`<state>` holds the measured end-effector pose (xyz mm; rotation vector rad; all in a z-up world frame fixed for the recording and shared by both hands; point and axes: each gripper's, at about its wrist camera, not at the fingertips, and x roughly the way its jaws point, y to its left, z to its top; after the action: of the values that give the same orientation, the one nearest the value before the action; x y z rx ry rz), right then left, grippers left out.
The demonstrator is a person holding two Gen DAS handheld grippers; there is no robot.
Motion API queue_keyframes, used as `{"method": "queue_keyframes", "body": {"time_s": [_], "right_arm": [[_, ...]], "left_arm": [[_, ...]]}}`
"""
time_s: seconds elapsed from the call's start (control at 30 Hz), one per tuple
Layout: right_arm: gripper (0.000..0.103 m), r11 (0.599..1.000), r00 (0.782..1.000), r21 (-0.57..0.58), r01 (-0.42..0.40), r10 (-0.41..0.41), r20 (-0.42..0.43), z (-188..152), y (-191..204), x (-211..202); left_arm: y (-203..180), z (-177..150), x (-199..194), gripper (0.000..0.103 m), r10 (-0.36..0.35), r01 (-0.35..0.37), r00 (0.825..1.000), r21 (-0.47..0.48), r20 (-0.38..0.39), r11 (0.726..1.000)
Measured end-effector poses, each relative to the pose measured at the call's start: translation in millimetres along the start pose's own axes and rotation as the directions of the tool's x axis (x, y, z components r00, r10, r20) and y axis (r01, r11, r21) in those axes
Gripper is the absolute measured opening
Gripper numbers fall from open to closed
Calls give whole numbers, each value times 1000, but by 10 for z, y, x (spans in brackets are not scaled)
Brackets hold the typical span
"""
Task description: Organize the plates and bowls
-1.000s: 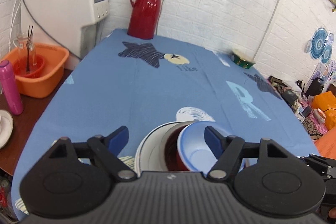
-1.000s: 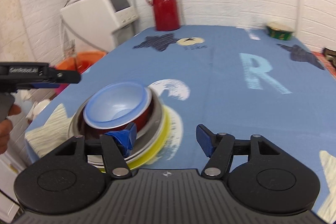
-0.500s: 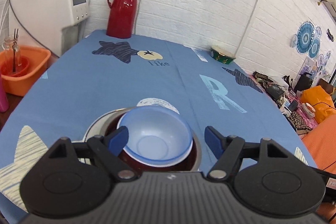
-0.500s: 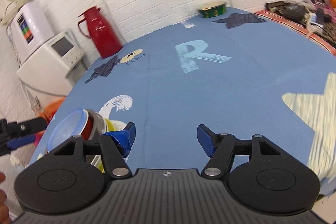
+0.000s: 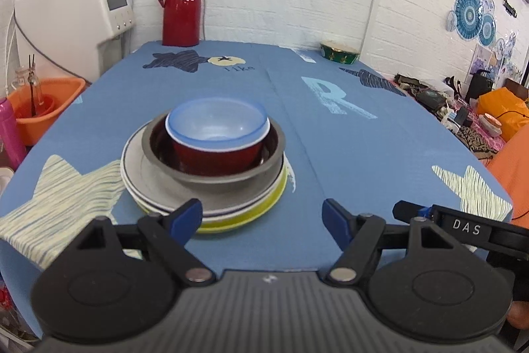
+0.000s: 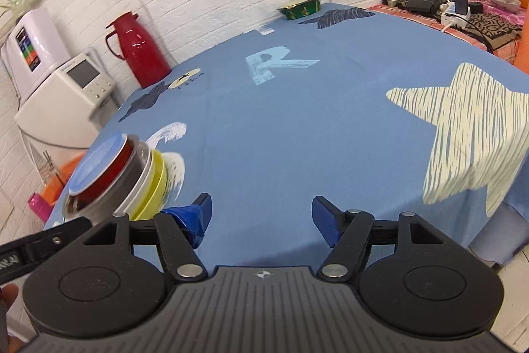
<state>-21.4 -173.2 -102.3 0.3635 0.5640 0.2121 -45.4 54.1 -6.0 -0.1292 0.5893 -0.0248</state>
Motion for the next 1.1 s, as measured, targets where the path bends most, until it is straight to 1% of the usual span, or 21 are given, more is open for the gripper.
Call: {"method": "queue_keyframes", "body": {"time_s": [0.13,0.3,0.4,0.5,0.73,0.93,1.1], "right_arm": [[53,1000,1000,-15,-11,11,-13,-104,-1,-80],[54,999,1000,-33,25,-25,2,-180,3,-175],[54,998,999,-50,32,-31,15,-237,25,-241],[54,998,1000,-67,21,-19,18,-292,66,-295],[54,992,1000,-123,7,-4,21,-397,183,-394],[55,988,999,-154,18,-10,46,-454,246,-511],[55,986,997,-166,11,1,72,-483,288,-600]], "left_arm": [[-56,-219,-65,73,-7,7,1000,17,-18,1000],[-120,-380,-132,73,-3,3,1000,41,-22,999],[-172,-444,-190,73,18,-17,1000,67,-6,998],[-212,-487,-257,73,26,-27,1000,90,12,996],[-235,-569,-406,73,21,-24,999,95,35,995],[-225,-651,-532,73,20,-24,998,89,54,996],[-216,-700,-633,73,24,-31,997,93,78,995]]}}
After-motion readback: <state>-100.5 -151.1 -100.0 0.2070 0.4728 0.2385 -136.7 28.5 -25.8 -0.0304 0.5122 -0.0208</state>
